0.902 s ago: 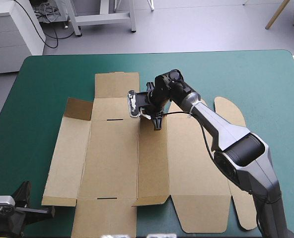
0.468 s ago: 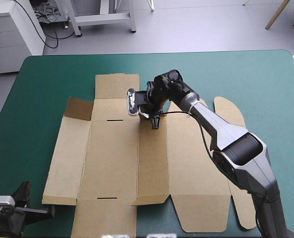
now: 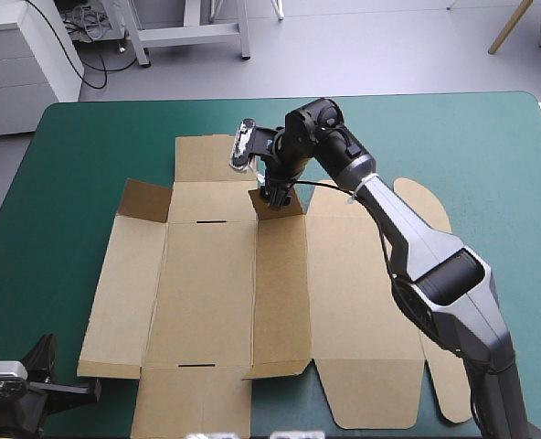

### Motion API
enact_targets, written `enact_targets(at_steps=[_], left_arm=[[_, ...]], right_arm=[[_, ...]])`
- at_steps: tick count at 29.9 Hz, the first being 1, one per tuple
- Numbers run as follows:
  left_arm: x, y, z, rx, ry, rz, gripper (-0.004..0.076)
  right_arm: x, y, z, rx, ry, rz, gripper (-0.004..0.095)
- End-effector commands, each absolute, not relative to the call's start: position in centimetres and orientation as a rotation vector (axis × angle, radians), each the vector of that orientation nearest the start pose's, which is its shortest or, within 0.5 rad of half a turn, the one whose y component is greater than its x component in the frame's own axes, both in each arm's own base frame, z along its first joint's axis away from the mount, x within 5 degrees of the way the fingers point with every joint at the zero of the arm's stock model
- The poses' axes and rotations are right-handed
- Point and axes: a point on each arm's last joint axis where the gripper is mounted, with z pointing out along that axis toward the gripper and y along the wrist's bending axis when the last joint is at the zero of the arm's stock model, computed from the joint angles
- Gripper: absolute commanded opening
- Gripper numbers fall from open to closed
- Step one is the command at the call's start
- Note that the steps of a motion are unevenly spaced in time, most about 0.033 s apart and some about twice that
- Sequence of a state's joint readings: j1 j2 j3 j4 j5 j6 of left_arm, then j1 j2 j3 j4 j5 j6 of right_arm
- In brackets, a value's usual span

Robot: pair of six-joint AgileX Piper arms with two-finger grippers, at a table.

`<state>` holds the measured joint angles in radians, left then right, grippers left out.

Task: Fold the box

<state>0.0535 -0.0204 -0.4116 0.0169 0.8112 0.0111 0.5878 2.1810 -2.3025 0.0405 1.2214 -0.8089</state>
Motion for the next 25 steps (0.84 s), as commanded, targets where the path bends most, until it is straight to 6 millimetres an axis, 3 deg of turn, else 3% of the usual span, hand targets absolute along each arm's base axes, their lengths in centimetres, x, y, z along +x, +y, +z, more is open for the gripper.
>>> enact_targets(at_steps=[1, 3, 6, 11, 17, 20, 22, 25], left_arm=[[0.9, 0.1, 28.5, -0.038, 1.757, 0.062, -0.0010], [0.9, 0.1, 28.5, -0.038, 1.757, 0.062, -0.0009], [0.9, 0.1, 28.5, -0.038, 1.757, 0.062, -0.0008], [0.9, 0.1, 28.5, -0.038, 1.757, 0.062, 0.0055], [0.9, 0.1, 28.5, -0.038, 1.757, 0.062, 0.0305], [0.9, 0.1, 28.5, -0.039, 1.756, 0.060, 0.0483], [0.9, 0.2, 28.5, -0.044, 1.756, 0.058, 0.0559], [0.9, 0.2, 28.5, -0.044, 1.756, 0.058, 0.0580]], right_arm=[[38.8, 25.9, 37.5, -1.446, 1.983, -0.006, 0.0635], [38.8, 25.7, 37.8, -1.369, 2.030, -0.008, 0.0401], [39.0, 25.0, 38.2, -1.236, 2.100, -0.054, -0.0028], [38.5, 23.3, 40.4, -0.994, 2.161, -0.062, 0.0000], [37.1, 20.0, 43.8, -0.710, 2.215, 0.125, 0.0000], [36.0, 17.7, 44.4, -0.646, 2.253, 0.122, 0.0000], [35.4, 16.4, 43.9, -0.631, 2.296, 0.103, 0.0000], [33.5, 14.1, 43.6, -0.594, 2.325, 0.085, 0.0000]])
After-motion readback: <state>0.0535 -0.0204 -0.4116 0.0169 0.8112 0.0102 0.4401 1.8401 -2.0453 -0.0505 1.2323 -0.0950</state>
